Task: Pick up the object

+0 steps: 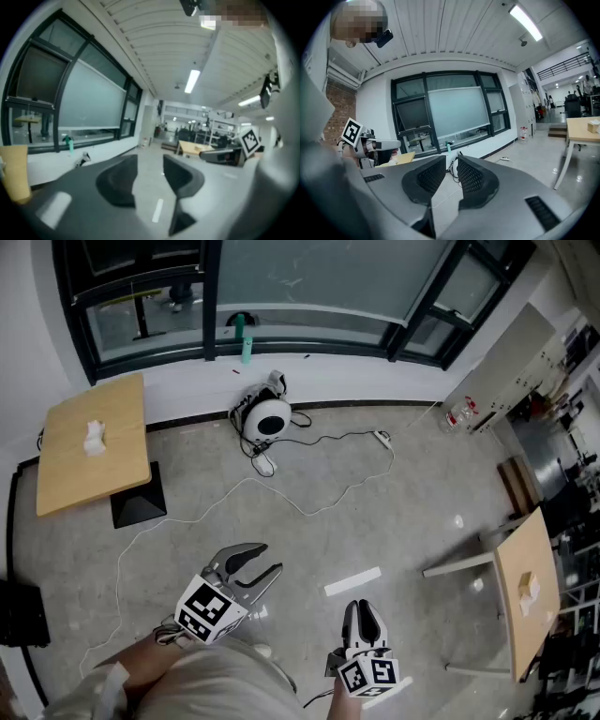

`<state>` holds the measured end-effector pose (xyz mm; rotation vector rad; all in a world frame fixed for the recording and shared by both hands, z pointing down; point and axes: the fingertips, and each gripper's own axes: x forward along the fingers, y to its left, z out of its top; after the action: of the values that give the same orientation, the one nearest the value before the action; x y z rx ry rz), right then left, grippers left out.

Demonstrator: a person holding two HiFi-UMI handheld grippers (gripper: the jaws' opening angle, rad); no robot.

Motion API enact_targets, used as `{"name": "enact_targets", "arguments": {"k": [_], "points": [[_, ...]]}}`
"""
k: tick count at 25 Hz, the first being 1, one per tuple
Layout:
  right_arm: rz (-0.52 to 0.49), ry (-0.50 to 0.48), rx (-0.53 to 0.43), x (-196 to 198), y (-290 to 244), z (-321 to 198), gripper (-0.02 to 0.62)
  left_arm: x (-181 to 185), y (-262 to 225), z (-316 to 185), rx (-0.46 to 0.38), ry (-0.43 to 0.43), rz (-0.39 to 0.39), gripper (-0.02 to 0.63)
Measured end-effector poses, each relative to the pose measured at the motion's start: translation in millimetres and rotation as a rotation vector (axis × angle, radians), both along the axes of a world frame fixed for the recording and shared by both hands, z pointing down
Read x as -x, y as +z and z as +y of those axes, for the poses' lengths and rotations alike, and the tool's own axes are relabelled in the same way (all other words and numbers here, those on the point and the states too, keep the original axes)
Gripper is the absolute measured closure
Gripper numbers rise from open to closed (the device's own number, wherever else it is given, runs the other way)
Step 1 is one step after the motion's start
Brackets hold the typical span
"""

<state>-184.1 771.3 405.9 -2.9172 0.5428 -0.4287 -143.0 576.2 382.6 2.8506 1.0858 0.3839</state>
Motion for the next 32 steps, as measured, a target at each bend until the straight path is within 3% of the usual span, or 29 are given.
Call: {"name": "enact_targets", "arguments": {"k": [6, 10, 15, 21, 29, 32], "points": [[-0.017, -0.105, -0.024, -74.8, -5.9, -137.0, 0.534, -52.7, 1.3, -158.8, 0.013, -0.158, 0.009, 0.448], [-0.012, -0.262, 0.002, -132.0, -5.1, -241.1, 0.534, -78.3, 9.7, -266.7, 0.021, -0.296, 0.009, 0.448], [-0.017, -0.479, 0.059, -178.9, 12.3, -367.1, 0.532, -79.4, 40.0, -385.9, 0.038, -0.506, -0.036, 0.448], [-0.066, -0.718, 0.060, -254.5, 36.1, -481.3, 0.532, -110.3, 74.1, -473.6, 0.055, -0.730, -0.129, 0.448], [-0.074, -1.109, 0.084, -384.9, 55.7, -629.7, 0.532, -210.9, 74.4, -565.0, 0.066, -1.031, -0.174, 0.448], [-0.072, -1.250, 0.097, -420.8, 53.0, -669.9, 0.532, -237.4, 65.8, -581.8, 0.018, -1.112, -0.193, 0.448]]}}
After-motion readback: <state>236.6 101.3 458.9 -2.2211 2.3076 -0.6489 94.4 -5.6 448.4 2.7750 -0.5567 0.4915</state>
